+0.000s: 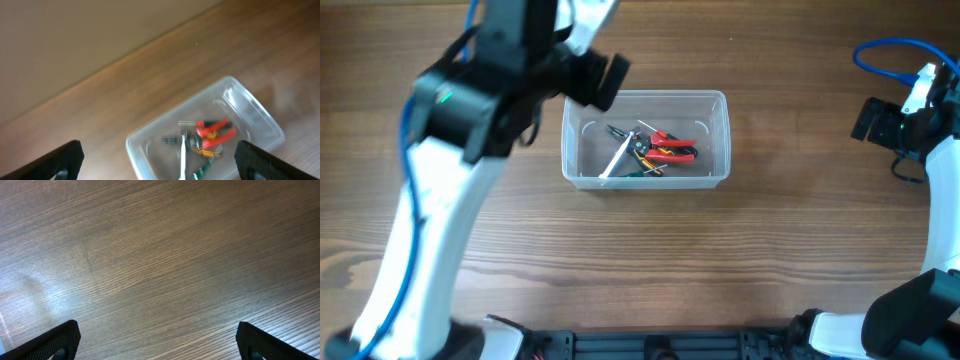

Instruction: Pack container

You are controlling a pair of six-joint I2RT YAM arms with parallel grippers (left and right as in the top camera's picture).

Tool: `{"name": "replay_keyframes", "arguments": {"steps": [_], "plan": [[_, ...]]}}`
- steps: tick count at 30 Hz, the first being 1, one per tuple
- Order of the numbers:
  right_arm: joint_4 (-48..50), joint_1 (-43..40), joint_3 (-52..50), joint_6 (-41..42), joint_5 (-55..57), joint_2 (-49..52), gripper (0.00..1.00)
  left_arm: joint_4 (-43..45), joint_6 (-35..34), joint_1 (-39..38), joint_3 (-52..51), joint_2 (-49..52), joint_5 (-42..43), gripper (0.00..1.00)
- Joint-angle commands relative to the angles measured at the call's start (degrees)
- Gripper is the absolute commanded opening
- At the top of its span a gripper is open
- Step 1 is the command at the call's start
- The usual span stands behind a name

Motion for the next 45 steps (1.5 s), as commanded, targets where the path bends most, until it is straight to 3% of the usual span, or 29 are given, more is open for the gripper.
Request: {"name": "replay_keyframes", "arguments": {"steps": [1,5,12,18,23,34,45], "plan": [[0.13,-0.17,-0.09,0.74,-0.28,0.0,1.0,-7.78,-4.85,1.18,0.44,-5.18,0.13,1.0],[0.13,-0.17,-0.09,0.74,-0.28,0.0,1.0,-18.78,-10.38,1.4,0.37,-8.68,0.33,1.0],[0.13,-0.17,-0.09,0.74,-0.26,0.0,1.0,-29.79,-17.2,1.4,-0.68,-10.78,3.76,1.0],[0.13,-0.17,-0.09,0.76,-0.28,0.0,1.0,-28.65,-18.78,1.4,-8.94,-16.39,3.74,1.0],[0.13,-0.17,-0.09,0.72,-0.28,0.0,1.0,-25.92,-21.92,1.4,-16.28,-29.92,4.39,1.0],[0.13,-0.17,-0.09,0.72,-0.28,0.0,1.0,-26.34,-25.35,1.4,-16.94,-51.06,3.74,1.0],[0.13,-0.17,-0.09,0.74,-0.28,0.0,1.0,-28.3,-25.09,1.4,-16.94,-53.75,3.93,1.0]]}}
